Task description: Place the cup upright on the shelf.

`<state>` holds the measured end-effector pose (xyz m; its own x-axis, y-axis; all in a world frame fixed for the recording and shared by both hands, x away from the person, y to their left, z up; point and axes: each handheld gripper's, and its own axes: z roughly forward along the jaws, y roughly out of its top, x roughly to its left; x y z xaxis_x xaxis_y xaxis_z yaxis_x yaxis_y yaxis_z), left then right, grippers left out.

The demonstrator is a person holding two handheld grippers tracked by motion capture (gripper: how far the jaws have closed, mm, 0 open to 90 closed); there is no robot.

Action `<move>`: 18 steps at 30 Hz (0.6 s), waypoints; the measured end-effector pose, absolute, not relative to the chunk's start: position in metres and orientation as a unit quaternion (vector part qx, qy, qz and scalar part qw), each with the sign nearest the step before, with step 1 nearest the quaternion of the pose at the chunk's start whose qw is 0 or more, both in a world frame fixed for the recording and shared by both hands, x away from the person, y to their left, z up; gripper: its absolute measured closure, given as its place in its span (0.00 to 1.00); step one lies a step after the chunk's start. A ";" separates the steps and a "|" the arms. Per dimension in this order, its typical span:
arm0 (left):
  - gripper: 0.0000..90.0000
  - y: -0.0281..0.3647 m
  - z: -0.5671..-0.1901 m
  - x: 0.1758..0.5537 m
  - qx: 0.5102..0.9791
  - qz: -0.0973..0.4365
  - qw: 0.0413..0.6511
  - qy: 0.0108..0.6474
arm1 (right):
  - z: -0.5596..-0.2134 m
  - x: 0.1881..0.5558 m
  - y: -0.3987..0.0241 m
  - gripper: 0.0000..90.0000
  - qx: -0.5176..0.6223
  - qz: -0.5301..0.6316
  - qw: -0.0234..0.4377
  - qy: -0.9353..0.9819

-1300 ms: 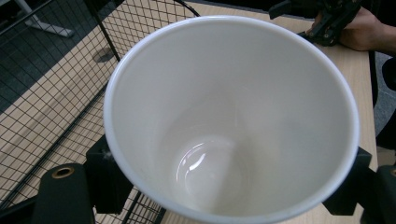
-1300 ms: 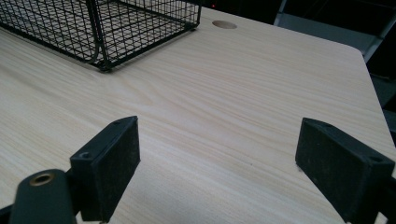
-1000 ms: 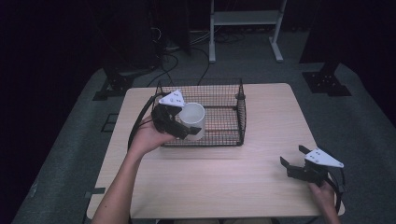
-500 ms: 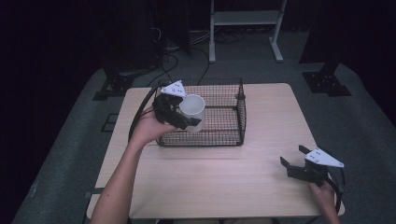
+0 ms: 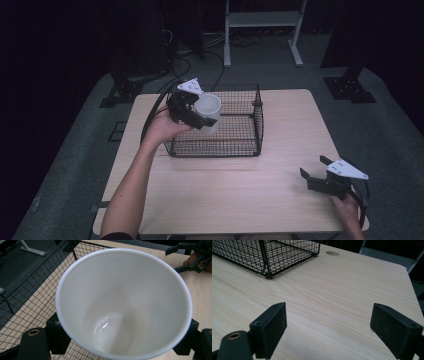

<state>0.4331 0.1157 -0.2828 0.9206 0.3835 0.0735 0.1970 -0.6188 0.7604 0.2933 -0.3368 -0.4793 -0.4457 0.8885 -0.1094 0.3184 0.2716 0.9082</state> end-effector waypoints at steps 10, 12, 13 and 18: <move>0.23 0.108 -0.290 0.451 0.893 0.118 0.402 0.168 | -0.479 0.293 -0.337 0.15 0.414 0.440 0.324 0.728; 0.23 0.106 -0.293 0.456 0.894 0.116 0.398 0.171 | -0.479 0.293 -0.337 0.15 0.413 0.440 0.324 0.728; 0.23 0.105 -0.295 0.457 0.893 0.116 0.399 0.173 | -0.479 0.293 -0.337 0.15 0.413 0.440 0.325 0.728; 0.23 0.101 -0.303 0.467 0.894 0.113 0.397 0.176 | -0.479 0.293 -0.337 0.15 0.413 0.441 0.324 0.728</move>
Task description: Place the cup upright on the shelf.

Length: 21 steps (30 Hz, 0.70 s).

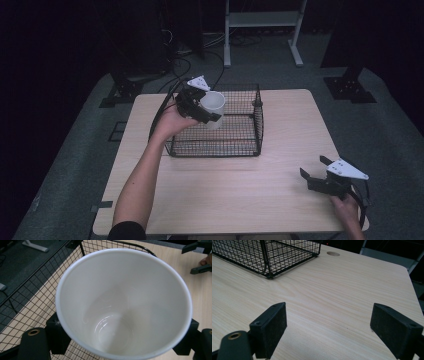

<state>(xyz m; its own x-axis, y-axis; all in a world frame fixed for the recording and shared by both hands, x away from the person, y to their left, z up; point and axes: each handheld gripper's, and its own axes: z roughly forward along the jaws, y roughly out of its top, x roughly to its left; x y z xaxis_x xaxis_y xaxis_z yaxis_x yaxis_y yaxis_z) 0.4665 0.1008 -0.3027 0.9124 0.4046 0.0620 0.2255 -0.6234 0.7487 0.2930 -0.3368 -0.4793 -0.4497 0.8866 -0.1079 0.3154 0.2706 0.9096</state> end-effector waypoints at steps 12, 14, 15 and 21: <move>0.23 0.096 -0.316 0.483 0.897 0.104 0.389 0.182 | -0.479 0.293 -0.337 0.15 0.412 0.441 0.323 0.729; 0.23 0.094 -0.318 0.484 0.898 0.103 0.388 0.180 | -0.479 0.293 -0.337 0.15 0.413 0.441 0.323 0.729; 0.23 0.093 -0.318 0.485 0.898 0.101 0.389 0.178 | -0.479 0.293 -0.337 0.15 0.412 0.442 0.323 0.728; 0.23 0.088 -0.325 0.491 0.905 0.101 0.374 0.179 | -0.479 0.293 -0.337 0.15 0.411 0.443 0.323 0.729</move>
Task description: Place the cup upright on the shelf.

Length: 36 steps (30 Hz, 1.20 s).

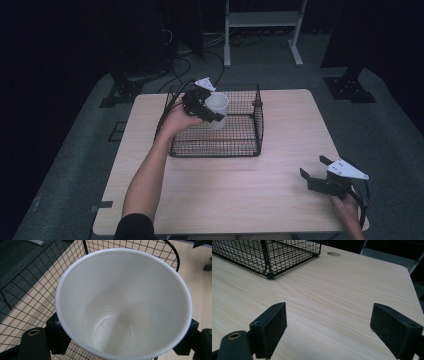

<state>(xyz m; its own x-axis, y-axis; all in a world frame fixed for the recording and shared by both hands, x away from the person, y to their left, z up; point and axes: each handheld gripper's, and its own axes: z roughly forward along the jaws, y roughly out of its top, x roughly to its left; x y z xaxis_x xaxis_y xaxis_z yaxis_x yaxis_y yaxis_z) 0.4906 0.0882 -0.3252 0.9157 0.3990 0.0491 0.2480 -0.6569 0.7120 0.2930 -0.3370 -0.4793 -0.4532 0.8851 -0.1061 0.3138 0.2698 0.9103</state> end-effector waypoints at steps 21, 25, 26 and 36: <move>0.23 0.071 -0.368 0.509 0.908 0.072 0.371 0.179 | -0.479 0.293 -0.338 0.15 0.412 0.444 0.322 0.728; 0.23 0.068 -0.375 0.512 0.912 0.068 0.362 0.182 | -0.479 0.293 -0.338 0.15 0.412 0.444 0.322 0.728; 0.23 0.068 -0.377 0.513 0.911 0.068 0.362 0.184 | -0.479 0.293 -0.338 0.15 0.412 0.444 0.322 0.728; 0.23 0.064 -0.387 0.519 0.913 0.059 0.358 0.189 | -0.479 0.293 -0.337 0.15 0.411 0.443 0.322 0.728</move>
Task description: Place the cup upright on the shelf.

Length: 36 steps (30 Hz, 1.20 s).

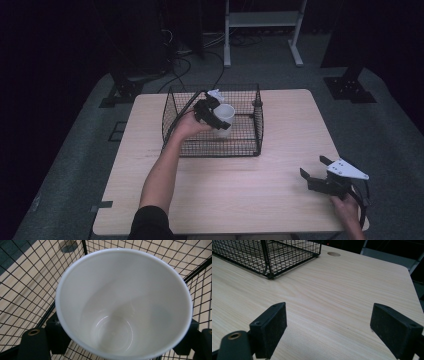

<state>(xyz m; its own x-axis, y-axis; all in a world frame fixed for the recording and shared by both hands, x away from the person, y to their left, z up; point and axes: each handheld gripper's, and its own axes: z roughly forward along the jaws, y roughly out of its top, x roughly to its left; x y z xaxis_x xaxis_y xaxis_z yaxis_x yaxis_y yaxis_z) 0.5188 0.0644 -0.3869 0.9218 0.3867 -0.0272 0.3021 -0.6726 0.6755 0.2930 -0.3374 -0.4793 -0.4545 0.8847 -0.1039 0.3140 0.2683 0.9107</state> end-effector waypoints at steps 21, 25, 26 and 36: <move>0.23 0.056 -0.408 0.525 0.928 0.045 0.315 0.191 | -0.479 0.293 -0.337 0.15 0.411 0.444 0.322 0.729; 0.23 0.059 -0.409 0.526 0.928 0.040 0.314 0.196 | -0.479 0.293 -0.337 0.15 0.410 0.444 0.322 0.728; 0.23 0.059 -0.409 0.525 0.929 0.041 0.312 0.196 | -0.479 0.293 -0.337 0.15 0.410 0.444 0.322 0.728; 0.23 0.067 -0.410 0.521 0.929 0.045 0.308 0.199 | -0.479 0.293 -0.337 0.15 0.411 0.444 0.323 0.728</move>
<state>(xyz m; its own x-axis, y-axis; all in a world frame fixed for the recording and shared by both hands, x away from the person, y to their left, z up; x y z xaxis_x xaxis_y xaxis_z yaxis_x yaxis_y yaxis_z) 0.5209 0.0668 -0.4100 0.9169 0.3972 -0.0397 0.3421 -0.7307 0.5908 0.2927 -0.3373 -0.4793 -0.4544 0.8846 -0.1050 0.3118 0.2683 0.9115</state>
